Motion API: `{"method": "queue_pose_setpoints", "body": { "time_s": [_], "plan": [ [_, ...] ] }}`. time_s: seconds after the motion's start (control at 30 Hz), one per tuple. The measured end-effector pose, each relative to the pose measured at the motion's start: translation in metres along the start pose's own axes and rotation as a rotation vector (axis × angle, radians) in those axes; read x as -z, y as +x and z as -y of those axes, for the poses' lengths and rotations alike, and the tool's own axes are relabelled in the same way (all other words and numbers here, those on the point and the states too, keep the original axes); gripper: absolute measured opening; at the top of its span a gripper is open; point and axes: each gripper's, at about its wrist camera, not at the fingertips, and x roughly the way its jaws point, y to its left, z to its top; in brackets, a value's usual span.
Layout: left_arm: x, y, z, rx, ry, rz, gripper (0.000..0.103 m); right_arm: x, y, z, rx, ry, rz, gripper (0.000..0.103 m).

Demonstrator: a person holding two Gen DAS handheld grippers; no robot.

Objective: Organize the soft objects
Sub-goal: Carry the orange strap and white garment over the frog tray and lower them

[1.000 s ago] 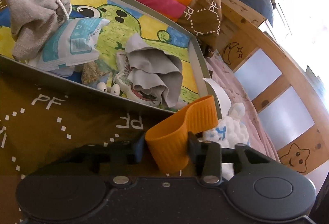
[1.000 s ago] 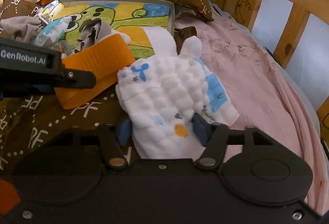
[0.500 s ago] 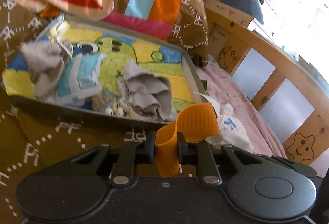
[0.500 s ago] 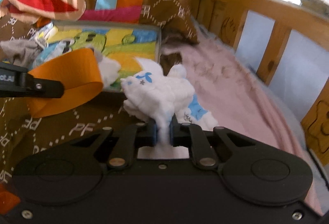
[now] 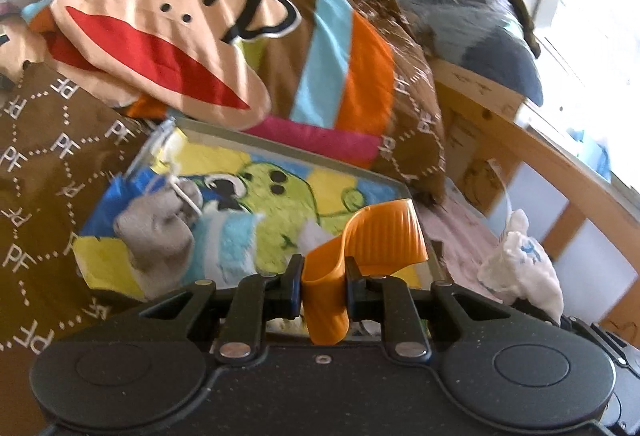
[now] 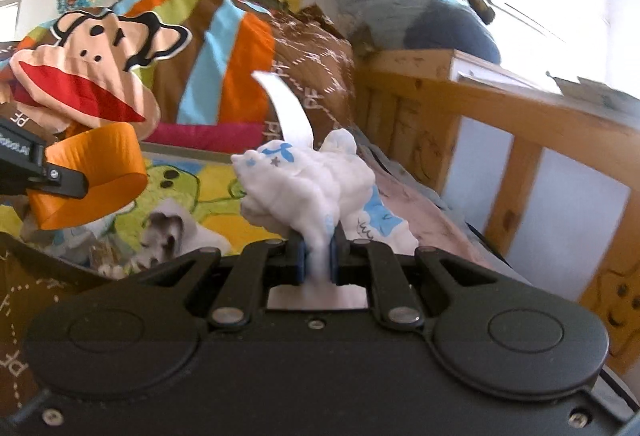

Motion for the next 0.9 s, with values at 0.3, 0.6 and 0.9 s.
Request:
{"method": "queue_pose_setpoints", "body": {
  "time_s": [0.3, 0.6, 0.9],
  "plan": [
    [-0.002, 0.033, -0.007, -0.047, 0.006, -0.008, 0.021, 0.002, 0.036, -0.033, -0.095, -0.070, -0.048, 0.006],
    [0.007, 0.063, -0.011, -0.062, -0.009, -0.063, 0.022, 0.013, 0.055, -0.035, -0.118, -0.063, -0.127, 0.006],
    [0.011, 0.076, -0.006, -0.096, -0.005, -0.130, 0.022, 0.017, 0.064, -0.036, -0.150, -0.064, -0.174, 0.007]
  ]
}}
